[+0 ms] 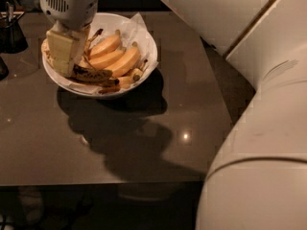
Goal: Pick banana from white bowl
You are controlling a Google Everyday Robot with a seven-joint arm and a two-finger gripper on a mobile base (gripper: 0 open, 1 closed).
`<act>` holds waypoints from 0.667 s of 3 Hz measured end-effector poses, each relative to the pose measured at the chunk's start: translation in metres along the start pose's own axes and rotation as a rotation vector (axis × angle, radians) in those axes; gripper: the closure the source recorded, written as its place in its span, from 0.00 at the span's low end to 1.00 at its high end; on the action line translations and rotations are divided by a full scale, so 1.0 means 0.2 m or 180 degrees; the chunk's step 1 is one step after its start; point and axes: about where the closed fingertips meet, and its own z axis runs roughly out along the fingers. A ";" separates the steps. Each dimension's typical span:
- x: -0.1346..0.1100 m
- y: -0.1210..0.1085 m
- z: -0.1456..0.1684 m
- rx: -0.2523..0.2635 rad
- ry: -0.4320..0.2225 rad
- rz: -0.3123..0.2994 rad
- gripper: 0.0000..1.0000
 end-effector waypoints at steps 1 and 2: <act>-0.03 0.14 0.00 -0.0094 -0.0049 -0.0016 1.00; -0.03 0.14 0.00 -0.0094 -0.0049 -0.0016 1.00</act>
Offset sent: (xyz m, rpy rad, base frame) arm -0.0268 0.0044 0.0017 -0.0023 0.0337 0.0146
